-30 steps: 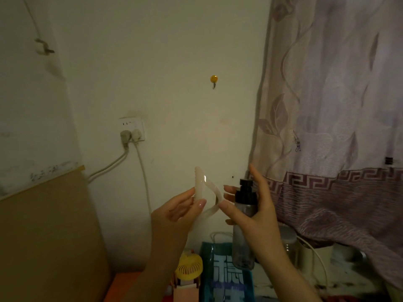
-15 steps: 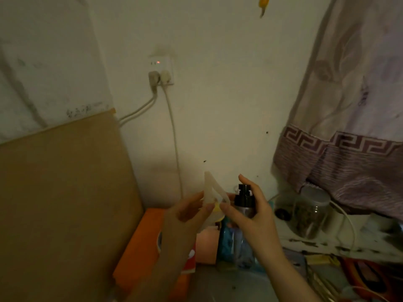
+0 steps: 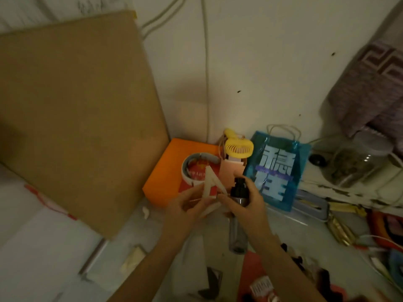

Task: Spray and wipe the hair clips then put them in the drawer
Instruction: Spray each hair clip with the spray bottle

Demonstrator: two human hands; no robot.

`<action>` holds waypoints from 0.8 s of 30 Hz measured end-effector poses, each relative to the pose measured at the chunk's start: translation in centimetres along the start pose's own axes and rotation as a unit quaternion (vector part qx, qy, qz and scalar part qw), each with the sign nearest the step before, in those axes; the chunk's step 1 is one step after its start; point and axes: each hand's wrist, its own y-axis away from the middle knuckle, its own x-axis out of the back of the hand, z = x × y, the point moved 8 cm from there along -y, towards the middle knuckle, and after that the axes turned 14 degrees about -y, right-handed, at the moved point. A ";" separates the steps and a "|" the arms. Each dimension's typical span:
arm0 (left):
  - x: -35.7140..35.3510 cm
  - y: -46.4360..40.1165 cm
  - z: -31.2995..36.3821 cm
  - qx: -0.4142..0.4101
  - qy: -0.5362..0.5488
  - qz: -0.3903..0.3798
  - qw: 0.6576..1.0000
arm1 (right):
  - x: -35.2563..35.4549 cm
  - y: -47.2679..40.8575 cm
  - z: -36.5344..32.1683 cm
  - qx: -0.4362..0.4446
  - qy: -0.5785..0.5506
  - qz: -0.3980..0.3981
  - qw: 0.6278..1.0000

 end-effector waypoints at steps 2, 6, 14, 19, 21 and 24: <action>0.4 1.2 -1.8 0.021 -0.007 0.013 1.000 | -0.3 0.9 2.4 -0.036 -0.008 -0.006 0.999; 1.2 3.5 -5.9 0.076 -0.013 0.027 0.997 | -1.0 2.8 6.6 -0.097 -0.008 -0.010 0.995; 4.1 5.3 -11.1 0.124 -0.023 0.009 0.992 | -3.7 5.0 12.2 -0.159 -0.004 0.015 0.987; 6.4 5.0 -15.0 0.150 -0.020 -0.020 0.988 | -6.0 6.1 15.7 -0.180 -0.004 0.063 0.982; 7.0 5.0 -17.0 0.172 -0.016 -0.037 0.984 | -6.9 6.8 17.4 -0.197 -0.003 0.094 0.976; 7.5 5.4 -19.8 0.198 -0.027 -0.069 0.977 | -7.9 8.2 19.9 -0.214 -0.002 0.130 0.968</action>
